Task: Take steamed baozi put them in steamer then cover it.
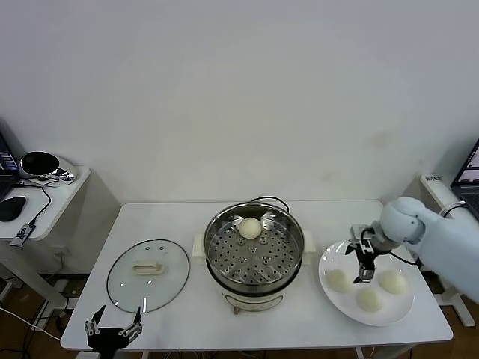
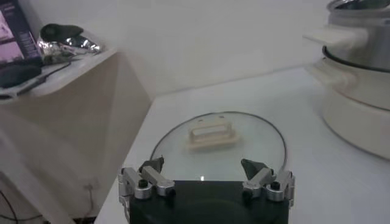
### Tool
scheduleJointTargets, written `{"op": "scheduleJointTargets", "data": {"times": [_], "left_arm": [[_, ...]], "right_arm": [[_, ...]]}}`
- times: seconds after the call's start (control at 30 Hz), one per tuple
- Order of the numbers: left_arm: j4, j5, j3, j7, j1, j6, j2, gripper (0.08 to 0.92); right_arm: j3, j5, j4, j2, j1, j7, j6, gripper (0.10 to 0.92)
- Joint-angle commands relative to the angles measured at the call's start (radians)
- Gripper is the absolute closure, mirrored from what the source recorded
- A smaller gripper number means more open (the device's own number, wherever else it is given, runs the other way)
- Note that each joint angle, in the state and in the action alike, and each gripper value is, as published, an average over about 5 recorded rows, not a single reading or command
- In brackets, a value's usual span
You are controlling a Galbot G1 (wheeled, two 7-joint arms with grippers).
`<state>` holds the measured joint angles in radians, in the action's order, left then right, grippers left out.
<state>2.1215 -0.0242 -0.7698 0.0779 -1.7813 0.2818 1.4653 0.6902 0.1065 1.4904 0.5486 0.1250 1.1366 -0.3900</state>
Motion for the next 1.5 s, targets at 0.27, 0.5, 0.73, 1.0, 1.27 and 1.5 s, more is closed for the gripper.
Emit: {"op": "scheduleJointTargets", "data": {"times": [0.27, 0.5, 0.73, 1.0, 1.27, 1.5], "left_arm": [[-0.001, 0.007, 0.000, 0.004, -0.001, 0.004, 0.001, 0.177], [-0.010, 0.005, 0.004, 0.004, -0.002, 0.004, 0.001, 0.177], [-0.019, 0.002, 0.007, 0.003, 0.001, 0.004, 0.002, 0.177], [-0.021, 0.002, 0.009, 0.004, 0.005, 0.005, 0.003, 0.177], [-0.026, 0.003, 0.005, 0.004, 0.010, 0.005, 0.000, 0.177], [-0.023, 0.001, 0.010, 0.004, 0.010, 0.005, 0.005, 0.177]], "right_arm": [[-0.037, 0.042, -0.017, 0.032, 0.088, -0.042, 0.001, 0.203], [-0.051, 0.064, -0.034, 0.051, 0.113, -0.063, -0.004, 0.203], [-0.046, 0.070, -0.041, 0.058, 0.118, -0.061, -0.005, 0.203], [-0.051, 0.076, -0.042, 0.061, 0.123, -0.065, -0.009, 0.203], [-0.056, 0.079, -0.039, 0.052, 0.127, -0.069, -0.013, 0.308], [-0.066, 0.079, -0.039, 0.055, 0.132, -0.068, -0.016, 0.373]]}}
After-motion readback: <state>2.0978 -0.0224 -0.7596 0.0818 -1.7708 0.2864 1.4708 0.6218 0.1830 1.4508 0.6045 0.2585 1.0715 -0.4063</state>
